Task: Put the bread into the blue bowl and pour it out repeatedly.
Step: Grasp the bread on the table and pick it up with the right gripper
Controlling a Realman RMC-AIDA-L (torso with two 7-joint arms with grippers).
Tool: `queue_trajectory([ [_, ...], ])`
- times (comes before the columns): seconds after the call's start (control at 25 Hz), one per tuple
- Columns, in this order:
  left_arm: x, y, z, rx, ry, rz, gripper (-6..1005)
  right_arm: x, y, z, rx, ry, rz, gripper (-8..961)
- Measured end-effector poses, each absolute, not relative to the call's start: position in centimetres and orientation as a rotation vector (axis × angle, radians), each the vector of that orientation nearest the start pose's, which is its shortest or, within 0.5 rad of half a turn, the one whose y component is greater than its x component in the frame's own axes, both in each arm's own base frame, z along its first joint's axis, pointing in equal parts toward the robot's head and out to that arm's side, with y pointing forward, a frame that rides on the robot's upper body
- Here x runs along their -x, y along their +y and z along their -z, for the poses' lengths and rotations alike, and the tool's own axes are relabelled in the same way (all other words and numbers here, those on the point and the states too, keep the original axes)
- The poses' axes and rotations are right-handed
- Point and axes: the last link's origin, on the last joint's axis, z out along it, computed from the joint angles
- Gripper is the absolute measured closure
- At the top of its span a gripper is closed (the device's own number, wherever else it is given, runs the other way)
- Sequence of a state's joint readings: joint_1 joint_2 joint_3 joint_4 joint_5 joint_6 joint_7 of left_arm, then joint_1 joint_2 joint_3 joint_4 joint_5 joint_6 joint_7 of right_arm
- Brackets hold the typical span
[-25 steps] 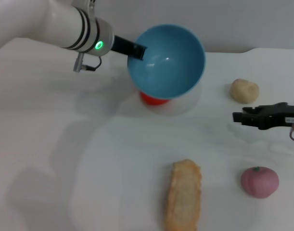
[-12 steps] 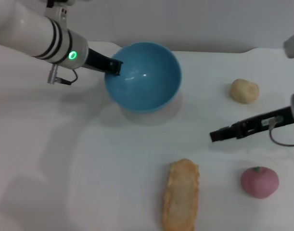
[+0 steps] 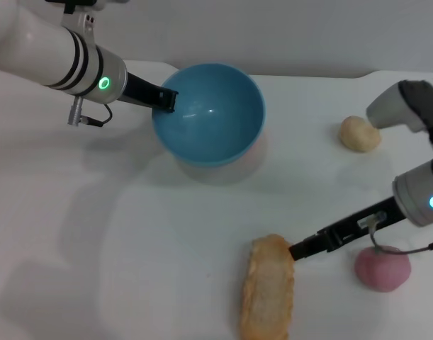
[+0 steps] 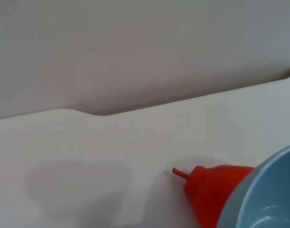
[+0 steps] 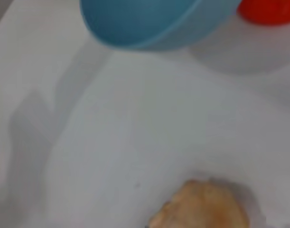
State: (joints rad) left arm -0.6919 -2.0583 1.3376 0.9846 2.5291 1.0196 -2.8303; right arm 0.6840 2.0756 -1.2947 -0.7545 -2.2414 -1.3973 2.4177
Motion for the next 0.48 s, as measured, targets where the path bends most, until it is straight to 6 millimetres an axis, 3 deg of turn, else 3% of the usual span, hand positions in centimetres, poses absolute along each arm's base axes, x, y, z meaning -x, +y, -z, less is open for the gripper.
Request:
queue_trajectory([
  [0.48,20.4,42.1,1.8,2.197,-1.261,-0.053,1001,-21.8,33.5,9.8,2.766,1.465,0.207,589],
])
